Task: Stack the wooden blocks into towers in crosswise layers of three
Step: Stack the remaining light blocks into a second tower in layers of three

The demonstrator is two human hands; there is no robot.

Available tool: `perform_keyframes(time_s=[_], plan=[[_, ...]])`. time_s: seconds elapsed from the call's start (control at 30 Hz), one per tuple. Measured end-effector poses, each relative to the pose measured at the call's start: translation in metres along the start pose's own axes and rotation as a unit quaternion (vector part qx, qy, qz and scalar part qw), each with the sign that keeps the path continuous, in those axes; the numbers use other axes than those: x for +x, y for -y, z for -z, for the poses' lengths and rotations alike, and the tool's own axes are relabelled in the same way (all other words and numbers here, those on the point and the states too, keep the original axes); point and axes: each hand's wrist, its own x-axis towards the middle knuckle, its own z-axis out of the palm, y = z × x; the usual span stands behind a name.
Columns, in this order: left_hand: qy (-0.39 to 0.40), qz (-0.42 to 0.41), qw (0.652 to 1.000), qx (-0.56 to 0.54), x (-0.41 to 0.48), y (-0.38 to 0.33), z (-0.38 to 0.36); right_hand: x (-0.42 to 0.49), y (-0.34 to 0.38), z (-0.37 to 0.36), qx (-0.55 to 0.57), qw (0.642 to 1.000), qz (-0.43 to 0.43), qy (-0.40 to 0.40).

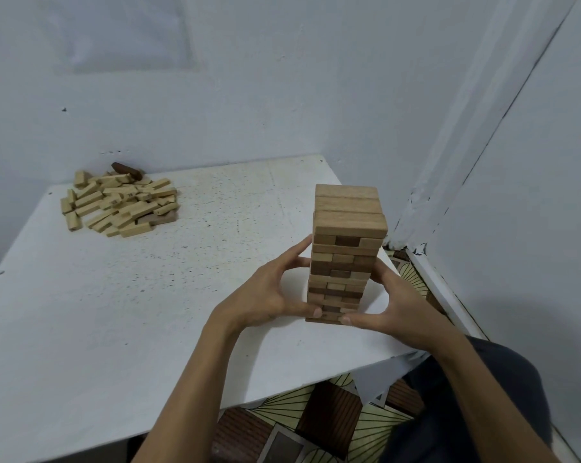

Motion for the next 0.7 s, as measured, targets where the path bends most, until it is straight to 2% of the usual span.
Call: perform_keyframes(time_s=[0.3, 0.7], plan=[[0.012, 0.015, 0.999, 0.031, 0.0, 0.009, -0.009, -0.001, -0.01, -0.007, -0.032, 0.999, -0.002, 0.009], [-0.009, 0.001, 0.997, 0.074, 0.0, 0.014, -0.013, -0.002, -0.008, -0.008, -0.061, 0.998, -0.025, 0.014]])
